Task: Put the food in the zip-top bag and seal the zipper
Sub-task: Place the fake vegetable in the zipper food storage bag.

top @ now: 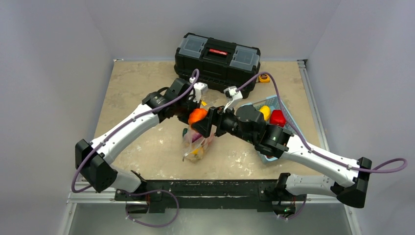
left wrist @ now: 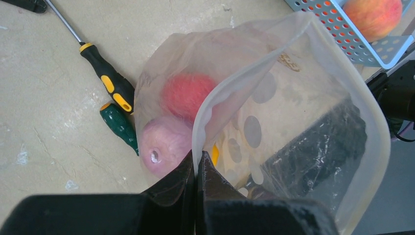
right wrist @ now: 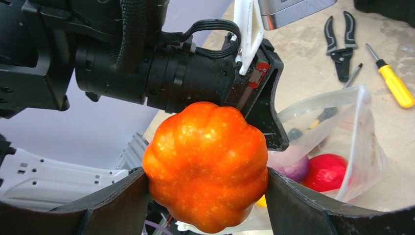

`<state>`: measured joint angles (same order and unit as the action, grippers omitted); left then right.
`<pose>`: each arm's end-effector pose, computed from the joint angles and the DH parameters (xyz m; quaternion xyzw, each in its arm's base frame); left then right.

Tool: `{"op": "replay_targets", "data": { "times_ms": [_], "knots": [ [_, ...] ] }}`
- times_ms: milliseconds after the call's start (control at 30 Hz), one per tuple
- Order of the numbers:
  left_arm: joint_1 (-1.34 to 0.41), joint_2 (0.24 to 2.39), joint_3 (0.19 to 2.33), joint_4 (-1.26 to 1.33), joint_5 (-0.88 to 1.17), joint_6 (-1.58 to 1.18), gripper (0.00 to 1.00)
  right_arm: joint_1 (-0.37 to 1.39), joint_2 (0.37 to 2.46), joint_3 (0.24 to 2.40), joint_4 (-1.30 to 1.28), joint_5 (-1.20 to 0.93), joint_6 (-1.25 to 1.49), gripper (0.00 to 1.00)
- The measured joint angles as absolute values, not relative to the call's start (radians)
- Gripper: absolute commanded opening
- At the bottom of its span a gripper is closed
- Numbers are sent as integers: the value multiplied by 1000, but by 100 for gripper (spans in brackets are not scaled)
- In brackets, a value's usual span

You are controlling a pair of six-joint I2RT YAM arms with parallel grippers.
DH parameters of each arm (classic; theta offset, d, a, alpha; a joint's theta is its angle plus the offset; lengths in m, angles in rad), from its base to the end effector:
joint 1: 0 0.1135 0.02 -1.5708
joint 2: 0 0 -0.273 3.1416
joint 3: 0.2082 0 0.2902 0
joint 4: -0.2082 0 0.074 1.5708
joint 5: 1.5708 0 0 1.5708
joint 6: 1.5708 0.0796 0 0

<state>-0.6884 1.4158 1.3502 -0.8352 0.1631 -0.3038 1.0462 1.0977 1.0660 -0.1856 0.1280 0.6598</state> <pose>0.2697 -0.2386 0.3049 0.2062 0.9188 -0.2236 0.2516 0.1744 0.2811 0.3745 -0.1101 0.7712 0.4380 0.4486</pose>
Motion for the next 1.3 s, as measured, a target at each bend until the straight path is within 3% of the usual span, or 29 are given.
{"op": "replay_targets", "data": {
  "times_ms": [733, 833, 1067, 1300],
  "knots": [
    [-694, 1389, 1350, -838, 159, -303, 0, 1040, 1213, 1119, -459, 324, 650, 27],
    [-694, 1389, 1350, -838, 162, -303, 0, 1040, 1211, 1137, -459, 329, 649, 38],
    [-694, 1389, 1350, -838, 162, -303, 0, 1042, 1218, 1164, -477, 334, 636, 77],
    [-694, 1389, 1350, -836, 162, -303, 0, 1047, 1247, 1224, -507, 354, 609, 91]
  ]
}}
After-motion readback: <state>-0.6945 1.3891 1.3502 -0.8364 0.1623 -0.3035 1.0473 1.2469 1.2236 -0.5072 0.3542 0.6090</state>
